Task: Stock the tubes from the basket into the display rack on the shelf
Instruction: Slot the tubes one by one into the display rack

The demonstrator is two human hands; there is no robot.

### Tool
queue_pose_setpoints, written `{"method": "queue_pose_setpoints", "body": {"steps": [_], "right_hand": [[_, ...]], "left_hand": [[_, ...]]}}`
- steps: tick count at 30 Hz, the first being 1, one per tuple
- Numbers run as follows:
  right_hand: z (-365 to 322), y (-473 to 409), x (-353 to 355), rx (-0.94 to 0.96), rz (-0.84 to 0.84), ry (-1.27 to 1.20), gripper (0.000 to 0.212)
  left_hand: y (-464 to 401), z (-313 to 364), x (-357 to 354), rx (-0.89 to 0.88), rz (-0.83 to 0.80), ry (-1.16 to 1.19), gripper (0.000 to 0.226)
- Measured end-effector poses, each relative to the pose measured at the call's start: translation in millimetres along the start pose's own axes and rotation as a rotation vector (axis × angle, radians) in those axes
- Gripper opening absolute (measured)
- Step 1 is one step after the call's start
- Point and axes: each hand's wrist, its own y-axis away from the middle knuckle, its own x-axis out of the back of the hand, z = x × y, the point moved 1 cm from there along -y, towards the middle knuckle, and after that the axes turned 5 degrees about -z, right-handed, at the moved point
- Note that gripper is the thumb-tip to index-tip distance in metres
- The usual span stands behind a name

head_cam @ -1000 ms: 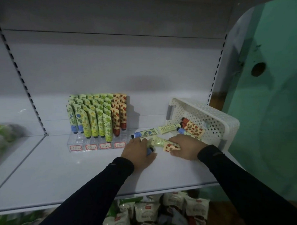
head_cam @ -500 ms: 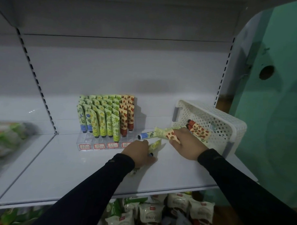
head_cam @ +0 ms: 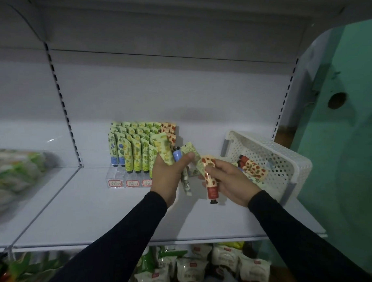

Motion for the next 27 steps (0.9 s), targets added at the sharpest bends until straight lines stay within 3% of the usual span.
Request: {"method": "queue_pose_setpoints", "body": {"steps": [4,10,16,20,23,27], "right_hand": [[-1.2,-3.4,-28.3,0.001,-0.090,-0.082,0.033],[9.8,-14.4,-51.9,-0.037,-0.144,0.053,0.028],[10.8,-30.9,-33.1,0.043,0.138,0.379,0.016],[4.1,-43.7,-25.2,0.091,0.277,0.574,0.029],[-2.8,-59.0,-24.7,0.110,0.326,0.667,0.046],[-11.8,-74.7,-28.7,0.159,0.327,0.754,0.040]], "left_hand": [[2.8,8.8,8.5,-0.013,0.041,0.092,0.036],[7.6,8.2,42.3,-0.011,0.089,0.075,0.032],[4.1,4.8,104.8,-0.021,0.264,0.061,0.014],[7.6,-8.7,144.4,0.019,0.363,0.014,0.007],[9.0,-18.1,163.0,0.054,0.399,0.013,0.008],[6.4,-23.2,171.5,0.069,0.379,0.044,0.009]]}}
